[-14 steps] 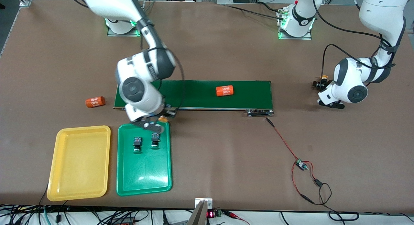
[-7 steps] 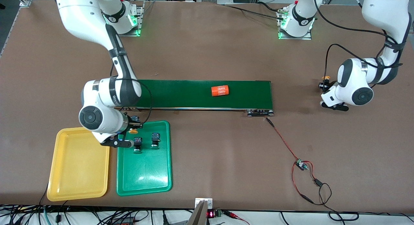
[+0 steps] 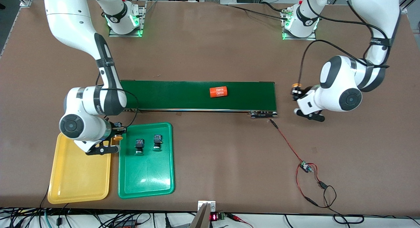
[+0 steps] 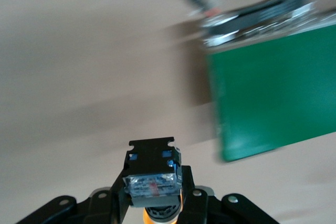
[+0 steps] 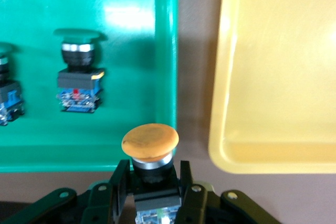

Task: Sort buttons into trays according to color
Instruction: 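Carry the yellow button to the yellow tray while the left gripper grasps yellow, then lower the yellow button into the yellow tray while the left gripper places yellow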

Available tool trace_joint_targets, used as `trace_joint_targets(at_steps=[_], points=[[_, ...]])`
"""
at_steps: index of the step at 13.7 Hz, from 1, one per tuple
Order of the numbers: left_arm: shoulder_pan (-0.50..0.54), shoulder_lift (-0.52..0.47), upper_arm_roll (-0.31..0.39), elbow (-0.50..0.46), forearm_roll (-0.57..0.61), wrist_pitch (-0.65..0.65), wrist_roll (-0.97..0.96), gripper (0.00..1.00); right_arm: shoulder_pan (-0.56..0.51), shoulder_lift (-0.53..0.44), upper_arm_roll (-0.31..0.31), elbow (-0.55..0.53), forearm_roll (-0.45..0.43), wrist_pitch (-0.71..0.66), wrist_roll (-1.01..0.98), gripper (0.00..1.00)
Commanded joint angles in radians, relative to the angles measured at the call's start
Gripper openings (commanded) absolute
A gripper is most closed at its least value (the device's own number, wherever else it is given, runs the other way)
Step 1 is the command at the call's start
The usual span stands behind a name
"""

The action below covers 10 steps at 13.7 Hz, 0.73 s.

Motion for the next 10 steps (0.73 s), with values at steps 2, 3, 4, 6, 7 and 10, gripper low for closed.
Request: trace_joint_targets(at_steps=[2, 3, 4, 6, 7, 10], points=[[-0.051, 0.086, -0.007, 0.089, -0.176, 0.040, -0.094, 0.25, -0.025, 0.015, 0.013, 0.016, -0.013, 0.020, -0.083, 0.00], [-0.065, 0.098, -0.016, 0.086, -0.202, 0.077, -0.104, 0.25, -0.036, 0.015, 0.013, 0.016, -0.013, 0.020, -0.109, 0.00], [-0.074, 0.115, -0.018, 0.086, -0.208, 0.099, -0.108, 0.25, -0.041, 0.017, 0.013, 0.017, -0.023, 0.028, -0.129, 0.00], [-0.094, 0.149, -0.021, 0.080, -0.209, 0.132, -0.106, 0.25, -0.062, 0.041, 0.013, 0.016, -0.056, 0.074, -0.142, 0.00], [-0.103, 0.161, -0.023, 0.078, -0.209, 0.133, -0.106, 0.26, -0.088, 0.053, 0.015, 0.017, -0.069, 0.091, -0.165, 0.00], [-0.113, 0.148, -0.023, 0.072, -0.209, 0.117, -0.095, 1.00, -0.136, 0.073, 0.015, 0.016, -0.064, 0.173, -0.232, 0.00]])
